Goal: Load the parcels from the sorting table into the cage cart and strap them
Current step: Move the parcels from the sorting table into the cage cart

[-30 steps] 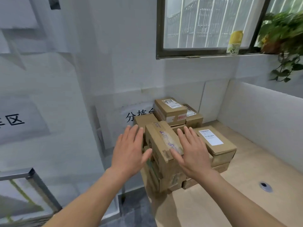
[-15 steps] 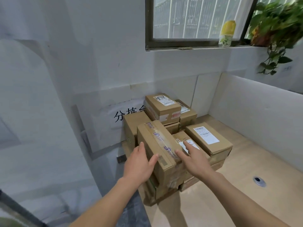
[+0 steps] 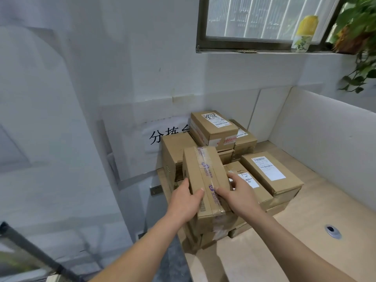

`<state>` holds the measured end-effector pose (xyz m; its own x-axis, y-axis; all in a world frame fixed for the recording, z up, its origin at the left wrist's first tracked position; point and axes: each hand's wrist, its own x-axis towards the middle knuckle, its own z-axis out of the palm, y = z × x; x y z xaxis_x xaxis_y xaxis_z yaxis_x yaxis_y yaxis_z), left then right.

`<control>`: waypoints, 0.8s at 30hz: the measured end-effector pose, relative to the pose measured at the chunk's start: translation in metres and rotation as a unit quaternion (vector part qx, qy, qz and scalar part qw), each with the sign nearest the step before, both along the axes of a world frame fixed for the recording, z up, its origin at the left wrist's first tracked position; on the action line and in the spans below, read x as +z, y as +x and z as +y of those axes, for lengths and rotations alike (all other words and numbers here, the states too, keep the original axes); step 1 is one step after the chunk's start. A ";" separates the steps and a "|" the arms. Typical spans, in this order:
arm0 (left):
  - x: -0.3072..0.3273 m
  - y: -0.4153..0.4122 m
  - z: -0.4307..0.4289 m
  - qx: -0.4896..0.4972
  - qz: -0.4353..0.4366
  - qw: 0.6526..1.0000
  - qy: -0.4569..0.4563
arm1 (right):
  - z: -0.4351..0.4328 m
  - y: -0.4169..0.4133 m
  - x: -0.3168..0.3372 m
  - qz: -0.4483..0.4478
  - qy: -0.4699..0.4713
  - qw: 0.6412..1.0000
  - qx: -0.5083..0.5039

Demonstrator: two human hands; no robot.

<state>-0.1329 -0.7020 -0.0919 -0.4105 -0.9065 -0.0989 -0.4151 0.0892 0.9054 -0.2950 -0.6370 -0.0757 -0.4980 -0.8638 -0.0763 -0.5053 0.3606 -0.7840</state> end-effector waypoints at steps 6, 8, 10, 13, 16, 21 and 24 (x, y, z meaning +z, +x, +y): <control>0.018 0.018 0.022 0.027 0.036 0.998 -0.050 | 0.013 0.019 0.014 0.037 -0.108 0.993 -0.033; 0.028 0.028 0.032 0.044 0.051 0.995 -0.074 | 0.016 0.030 0.023 0.046 -0.154 0.987 -0.011; 0.040 0.042 0.040 0.062 0.058 0.991 -0.106 | 0.017 0.041 0.030 0.060 -0.194 0.979 0.017; 0.053 0.073 0.052 0.093 0.064 0.982 -0.151 | 0.015 0.067 0.036 0.089 -0.241 0.964 0.068; 0.064 0.109 0.064 0.130 0.051 0.971 -0.194 | 0.014 0.103 0.043 0.109 -0.278 0.947 0.122; 0.077 0.176 0.083 0.204 0.033 0.949 -0.236 | 0.009 0.166 0.055 0.130 -0.327 0.910 0.221; 0.080 0.222 0.098 0.254 0.035 0.936 -0.242 | 0.005 0.211 0.061 0.122 -0.340 0.893 0.267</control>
<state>0.0893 -0.6038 -0.0116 0.0956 -0.9181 0.3848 -0.4566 0.3031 0.8365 -0.0839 -0.6317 -0.0146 0.0691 -0.7883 0.6114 -0.6492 -0.5009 -0.5725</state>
